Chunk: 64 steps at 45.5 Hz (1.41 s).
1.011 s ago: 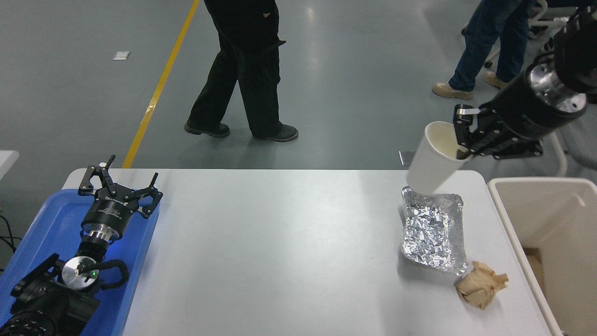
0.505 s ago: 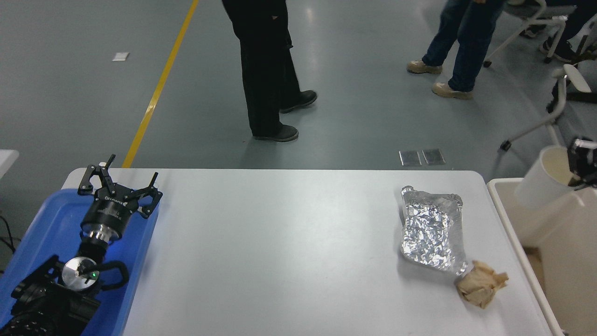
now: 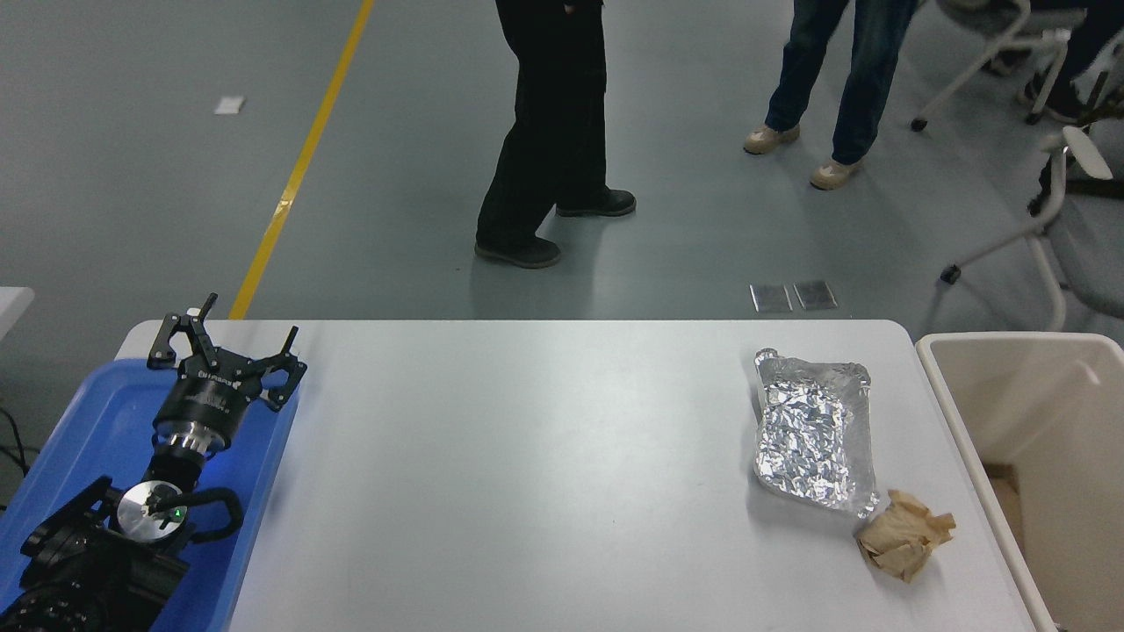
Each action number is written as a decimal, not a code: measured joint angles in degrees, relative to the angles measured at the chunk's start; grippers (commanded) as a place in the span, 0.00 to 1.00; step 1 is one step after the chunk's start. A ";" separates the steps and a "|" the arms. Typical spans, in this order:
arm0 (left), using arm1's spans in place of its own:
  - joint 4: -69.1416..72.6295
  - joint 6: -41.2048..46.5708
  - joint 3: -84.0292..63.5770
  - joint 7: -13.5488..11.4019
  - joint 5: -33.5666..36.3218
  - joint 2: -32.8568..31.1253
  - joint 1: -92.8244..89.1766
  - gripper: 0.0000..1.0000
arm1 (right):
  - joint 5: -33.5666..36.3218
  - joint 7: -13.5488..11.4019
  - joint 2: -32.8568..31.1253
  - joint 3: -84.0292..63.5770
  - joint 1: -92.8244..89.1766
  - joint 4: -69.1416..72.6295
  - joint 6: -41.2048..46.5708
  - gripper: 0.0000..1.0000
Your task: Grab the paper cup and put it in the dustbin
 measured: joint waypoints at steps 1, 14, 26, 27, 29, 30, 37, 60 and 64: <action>0.00 0.00 0.00 0.00 0.00 0.00 0.00 0.99 | -0.01 0.00 0.80 1.54 -2.34 -2.15 -0.40 0.00; -0.01 0.00 0.00 0.00 0.01 0.00 -0.05 0.99 | -0.04 0.06 9.34 13.36 -20.42 -21.33 -2.61 0.00; -0.01 0.00 0.00 0.00 -0.01 0.00 -0.07 0.99 | -0.06 0.09 13.75 17.40 -26.65 -28.69 -4.61 0.00; -0.01 0.00 0.00 0.00 -0.01 0.00 -0.07 0.99 | -0.06 0.10 13.99 17.61 -26.96 -29.05 -4.74 0.00; -0.01 0.00 0.00 0.00 -0.01 0.00 -0.07 0.99 | -0.05 0.09 14.28 17.86 -27.31 -29.38 -4.86 0.00; -0.01 0.00 0.00 0.00 -0.01 0.00 -0.07 0.99 | -0.06 0.10 14.44 18.02 -27.53 -29.61 -4.95 0.00; -0.01 0.00 0.00 0.00 -0.01 0.00 -0.07 0.99 | -0.06 0.09 14.94 18.58 -28.30 -30.45 -5.43 0.76; -0.01 0.00 0.00 0.02 -0.04 0.00 -0.07 0.99 | -0.08 -0.01 14.78 19.03 -26.88 -27.60 -7.90 0.97; -0.01 0.00 0.00 0.02 -0.04 0.01 -0.07 0.99 | -0.10 -0.20 12.40 18.65 -24.06 -22.66 -7.90 1.00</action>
